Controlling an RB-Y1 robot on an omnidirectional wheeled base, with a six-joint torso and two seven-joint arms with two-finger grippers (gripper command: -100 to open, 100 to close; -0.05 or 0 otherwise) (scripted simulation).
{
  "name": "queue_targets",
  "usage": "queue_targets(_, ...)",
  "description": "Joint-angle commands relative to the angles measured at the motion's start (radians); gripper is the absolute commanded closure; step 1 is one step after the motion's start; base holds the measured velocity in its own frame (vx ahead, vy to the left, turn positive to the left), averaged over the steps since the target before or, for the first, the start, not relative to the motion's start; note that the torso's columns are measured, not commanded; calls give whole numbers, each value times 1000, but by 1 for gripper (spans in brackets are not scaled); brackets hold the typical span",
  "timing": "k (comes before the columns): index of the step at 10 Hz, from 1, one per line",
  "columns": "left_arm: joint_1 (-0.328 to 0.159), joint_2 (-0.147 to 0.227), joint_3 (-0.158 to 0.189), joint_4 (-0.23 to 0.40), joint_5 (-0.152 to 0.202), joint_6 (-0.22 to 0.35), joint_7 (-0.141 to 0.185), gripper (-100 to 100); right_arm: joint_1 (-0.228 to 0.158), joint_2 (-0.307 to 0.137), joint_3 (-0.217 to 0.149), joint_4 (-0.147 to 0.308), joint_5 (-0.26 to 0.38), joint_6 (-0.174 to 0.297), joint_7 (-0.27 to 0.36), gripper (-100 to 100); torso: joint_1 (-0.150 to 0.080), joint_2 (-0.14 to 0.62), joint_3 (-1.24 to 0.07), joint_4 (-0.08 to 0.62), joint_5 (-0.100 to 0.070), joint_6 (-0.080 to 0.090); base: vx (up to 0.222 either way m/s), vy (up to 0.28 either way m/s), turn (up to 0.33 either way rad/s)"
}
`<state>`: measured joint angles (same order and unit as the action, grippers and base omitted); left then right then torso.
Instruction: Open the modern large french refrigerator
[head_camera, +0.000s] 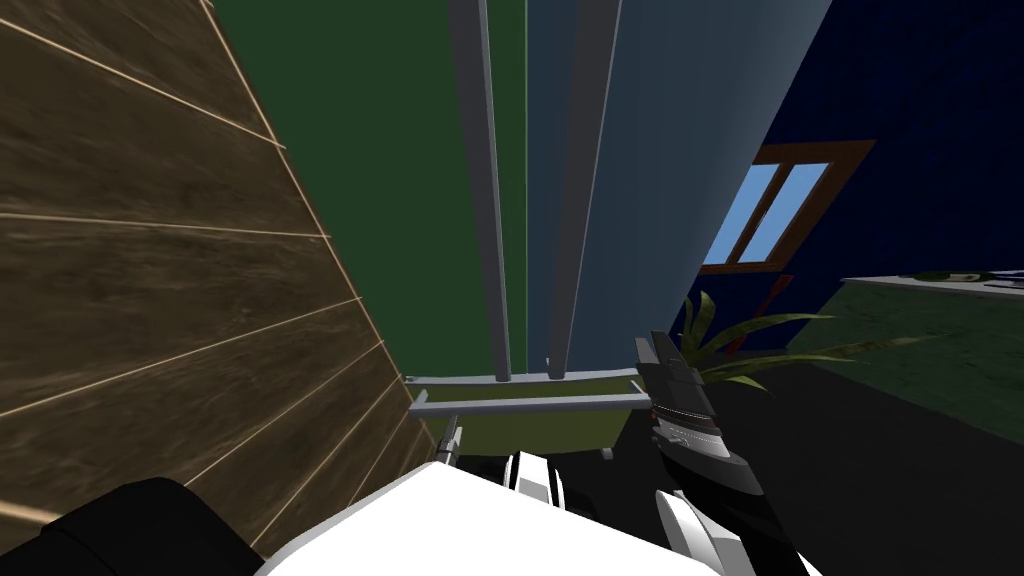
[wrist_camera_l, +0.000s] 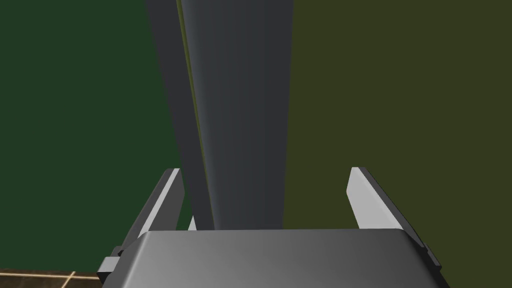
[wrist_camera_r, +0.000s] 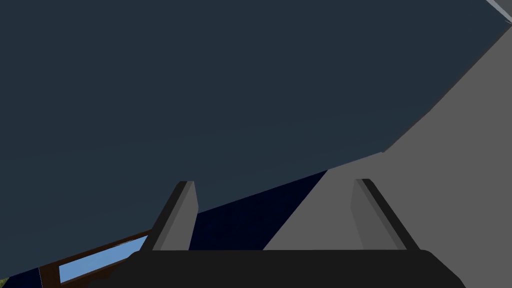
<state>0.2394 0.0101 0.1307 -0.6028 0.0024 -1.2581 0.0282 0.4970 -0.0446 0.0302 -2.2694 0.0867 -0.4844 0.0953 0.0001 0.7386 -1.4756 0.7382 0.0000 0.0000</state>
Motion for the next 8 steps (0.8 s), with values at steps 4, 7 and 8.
queue_targets(4,-29,18,4,-45,7,75,13,-100,0,0,0,0,0,0,0,0,-1,0,0,0,0,0,-1,-16,8)
queue_targets(7,-18,11,2,-28,4,47,8,100,0,0,0,0,0,0,0,0,1,-1,0,0,0,0,0,-3,0)
queue_targets(8,-11,6,1,-16,3,28,5,100,0,0,0,0,0,0,0,0,2,-2,0,-2,2,0,5,27,-16)
